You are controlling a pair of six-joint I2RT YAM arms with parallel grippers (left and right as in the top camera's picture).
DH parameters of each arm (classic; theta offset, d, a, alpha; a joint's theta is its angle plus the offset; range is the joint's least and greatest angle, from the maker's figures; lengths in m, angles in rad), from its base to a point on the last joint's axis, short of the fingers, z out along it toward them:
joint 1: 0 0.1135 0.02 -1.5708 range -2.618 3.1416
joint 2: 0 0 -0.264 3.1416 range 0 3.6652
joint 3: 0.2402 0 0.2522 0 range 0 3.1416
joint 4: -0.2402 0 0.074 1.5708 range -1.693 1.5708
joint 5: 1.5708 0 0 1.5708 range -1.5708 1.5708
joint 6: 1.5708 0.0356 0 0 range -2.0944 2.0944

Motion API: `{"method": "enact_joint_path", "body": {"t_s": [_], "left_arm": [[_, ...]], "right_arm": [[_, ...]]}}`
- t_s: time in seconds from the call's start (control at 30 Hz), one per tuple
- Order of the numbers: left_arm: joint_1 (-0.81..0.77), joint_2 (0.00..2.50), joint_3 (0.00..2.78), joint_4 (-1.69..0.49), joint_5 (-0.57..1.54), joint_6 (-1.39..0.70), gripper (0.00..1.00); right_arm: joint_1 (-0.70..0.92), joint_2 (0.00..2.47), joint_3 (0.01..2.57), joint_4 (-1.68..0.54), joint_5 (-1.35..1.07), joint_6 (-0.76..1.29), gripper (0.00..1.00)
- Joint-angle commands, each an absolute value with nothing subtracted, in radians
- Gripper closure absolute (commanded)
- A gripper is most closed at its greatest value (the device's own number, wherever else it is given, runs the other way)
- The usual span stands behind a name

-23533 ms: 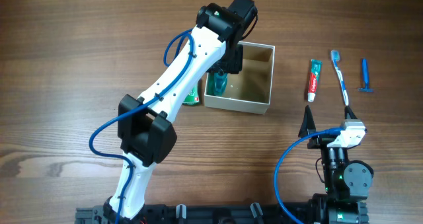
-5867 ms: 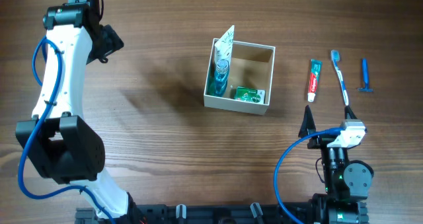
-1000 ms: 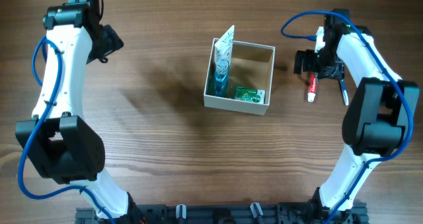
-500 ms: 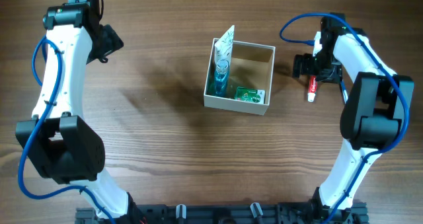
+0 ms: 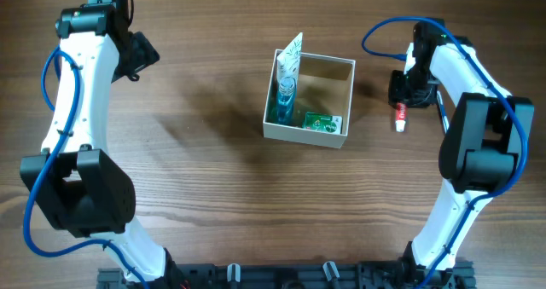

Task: Pack container
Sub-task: 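Carry the toothpaste left into the box and release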

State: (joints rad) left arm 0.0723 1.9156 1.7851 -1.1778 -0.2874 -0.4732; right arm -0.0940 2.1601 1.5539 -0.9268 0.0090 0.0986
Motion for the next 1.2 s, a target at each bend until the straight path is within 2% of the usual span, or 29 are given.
{"method": "enact_joint_path", "body": {"t_s": [0.0, 0.1, 0.3, 0.4, 0.53, 0.67, 0.9, 1.17], "left_arm": [[0.076, 1.920, 1.786, -1.178, -0.297, -0.476, 0.00], [0.076, 1.920, 1.786, -1.178, -0.297, -0.476, 0.00], [0.076, 1.920, 1.786, -1.178, -0.297, -0.476, 0.00], [0.076, 1.920, 1.786, -1.178, -0.297, -0.476, 0.00], [0.076, 1.920, 1.786, -1.178, -0.297, -0.476, 0.00], [0.076, 1.920, 1.786, -1.178, -0.297, -0.476, 0.00], [0.076, 1.920, 1.786, -1.178, -0.297, -0.476, 0.00], [0.076, 1.920, 1.786, -1.178, -0.297, -0.476, 0.00]], "right_arm": [[-0.093, 2.199, 1.559, -0.933, 0.029, 0.142, 0.69], [-0.093, 2.199, 1.577, -0.945, 0.023, 0.162, 0.75], [-0.093, 2.184, 1.665, -1.019, 0.019, 0.184, 0.79], [-0.093, 2.173, 1.757, -1.086, 0.017, 0.186, 0.85], [-0.093, 2.161, 1.906, -1.196, -0.074, 0.186, 0.86], [-0.091, 2.151, 2.045, -1.274, -0.308, 0.185, 0.86], [-0.053, 2.095, 2.124, -1.299, -0.632, 0.184, 0.86], [0.107, 2.072, 2.115, -1.318, -0.519, 0.182, 0.86]]}}
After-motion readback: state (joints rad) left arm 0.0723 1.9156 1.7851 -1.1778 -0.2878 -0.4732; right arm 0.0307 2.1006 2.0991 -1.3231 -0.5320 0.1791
